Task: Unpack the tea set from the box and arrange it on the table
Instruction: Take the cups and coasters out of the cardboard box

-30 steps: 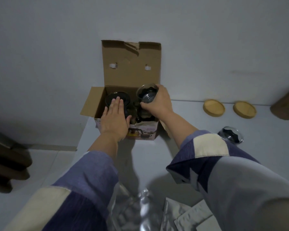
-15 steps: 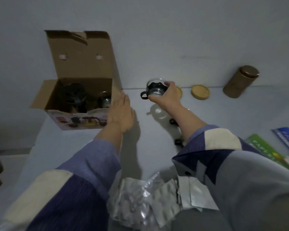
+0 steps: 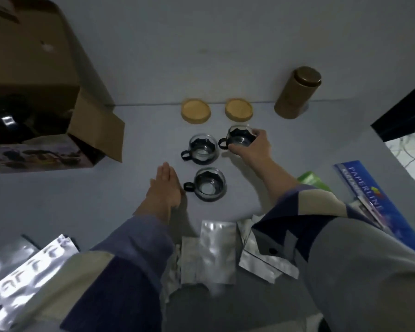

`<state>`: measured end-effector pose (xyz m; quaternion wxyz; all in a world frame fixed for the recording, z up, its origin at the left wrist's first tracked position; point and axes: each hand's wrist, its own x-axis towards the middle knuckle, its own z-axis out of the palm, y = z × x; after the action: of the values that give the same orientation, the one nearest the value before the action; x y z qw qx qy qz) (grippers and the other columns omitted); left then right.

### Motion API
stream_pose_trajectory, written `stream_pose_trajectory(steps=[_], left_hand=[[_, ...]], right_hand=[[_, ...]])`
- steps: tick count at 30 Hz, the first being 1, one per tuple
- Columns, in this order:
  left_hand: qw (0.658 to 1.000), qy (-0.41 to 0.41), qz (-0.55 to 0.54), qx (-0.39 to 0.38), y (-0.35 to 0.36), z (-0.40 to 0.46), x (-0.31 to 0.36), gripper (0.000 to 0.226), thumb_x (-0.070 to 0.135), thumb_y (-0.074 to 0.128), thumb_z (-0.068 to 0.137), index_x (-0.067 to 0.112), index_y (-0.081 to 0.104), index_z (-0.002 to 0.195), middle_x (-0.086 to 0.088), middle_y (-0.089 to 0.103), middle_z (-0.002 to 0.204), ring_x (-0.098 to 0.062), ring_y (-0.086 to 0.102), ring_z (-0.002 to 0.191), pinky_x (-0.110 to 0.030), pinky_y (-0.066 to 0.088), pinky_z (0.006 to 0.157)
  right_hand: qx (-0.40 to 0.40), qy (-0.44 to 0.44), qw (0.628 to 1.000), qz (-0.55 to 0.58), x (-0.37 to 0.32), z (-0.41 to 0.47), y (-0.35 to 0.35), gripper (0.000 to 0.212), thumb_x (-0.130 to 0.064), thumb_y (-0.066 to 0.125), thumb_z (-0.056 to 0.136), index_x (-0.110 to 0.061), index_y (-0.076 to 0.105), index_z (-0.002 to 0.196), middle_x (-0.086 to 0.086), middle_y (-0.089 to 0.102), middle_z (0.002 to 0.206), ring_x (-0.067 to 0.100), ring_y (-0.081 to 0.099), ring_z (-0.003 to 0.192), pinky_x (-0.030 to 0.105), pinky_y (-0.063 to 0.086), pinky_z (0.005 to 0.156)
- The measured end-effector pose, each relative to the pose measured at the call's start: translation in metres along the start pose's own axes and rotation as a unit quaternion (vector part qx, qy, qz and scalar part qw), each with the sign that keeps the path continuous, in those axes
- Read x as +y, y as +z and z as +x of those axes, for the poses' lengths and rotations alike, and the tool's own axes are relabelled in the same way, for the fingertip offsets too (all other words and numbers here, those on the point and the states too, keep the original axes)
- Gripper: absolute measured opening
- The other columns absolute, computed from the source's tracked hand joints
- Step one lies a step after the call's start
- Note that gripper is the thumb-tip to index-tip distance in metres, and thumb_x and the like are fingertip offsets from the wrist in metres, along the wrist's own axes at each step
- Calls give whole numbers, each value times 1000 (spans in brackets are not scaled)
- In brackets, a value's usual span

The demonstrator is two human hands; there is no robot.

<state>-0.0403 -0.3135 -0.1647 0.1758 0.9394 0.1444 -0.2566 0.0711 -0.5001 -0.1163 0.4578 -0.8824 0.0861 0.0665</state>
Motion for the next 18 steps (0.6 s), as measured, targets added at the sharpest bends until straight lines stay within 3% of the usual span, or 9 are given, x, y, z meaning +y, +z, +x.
stream_pose_trajectory(steps=[3, 7, 11, 13, 16, 18], left_hand=[[1000, -13, 9, 3, 1, 8, -4, 81, 4, 46, 95, -1, -15, 148, -14, -26, 156, -29, -20, 146, -46, -4, 118], [1000, -1, 8, 4, 4, 9, -5, 74, 22, 39, 101, -1, -12, 149, -16, -24, 156, -30, -19, 146, -47, -3, 118], [1000, 4, 14, 7, 4, 9, -6, 71, 25, 36, 102, -1, -10, 149, -17, -23, 157, -30, -19, 146, -48, -3, 118], [1000, 5, 17, 8, 5, 9, -7, 71, 25, 36, 102, -1, -10, 149, -17, -23, 157, -31, -19, 146, -49, -2, 118], [1000, 5, 25, 9, 4, 8, -6, 72, 23, 37, 101, -1, -12, 149, -16, -24, 156, -30, -19, 146, -47, -3, 118], [1000, 6, 21, 13, 4, 7, -6, 72, 22, 37, 101, -1, -12, 149, -15, -24, 156, -29, -20, 146, -46, -4, 118]], right_hand=[[-2, 19, 1000, 12, 17, 8, 1, 97, -41, 77, 48, -18, 39, 135, 9, 57, 125, 28, 58, 113, 45, 50, 98], [-4, 27, 999, 37, 37, 20, 9, 93, -33, 81, 52, -19, 40, 134, 8, 58, 120, 27, 61, 107, 45, 55, 90], [6, 7, 1000, 18, 41, 27, 10, 86, -28, 82, 65, -15, 39, 137, 10, 58, 126, 25, 58, 112, 35, 50, 96], [3, 5, 1000, 9, 40, 28, 10, 87, -31, 82, 64, -14, 38, 137, 10, 58, 127, 27, 58, 115, 36, 49, 99], [-13, 23, 1000, -1, 37, 26, 9, 104, -33, 85, 59, -13, 29, 144, 12, 49, 137, 29, 49, 127, 43, 43, 106], [-33, 37, 998, -24, 31, 23, 2, 117, -32, 86, 61, -14, 13, 151, 13, 31, 151, 31, 33, 139, 46, 31, 114]])
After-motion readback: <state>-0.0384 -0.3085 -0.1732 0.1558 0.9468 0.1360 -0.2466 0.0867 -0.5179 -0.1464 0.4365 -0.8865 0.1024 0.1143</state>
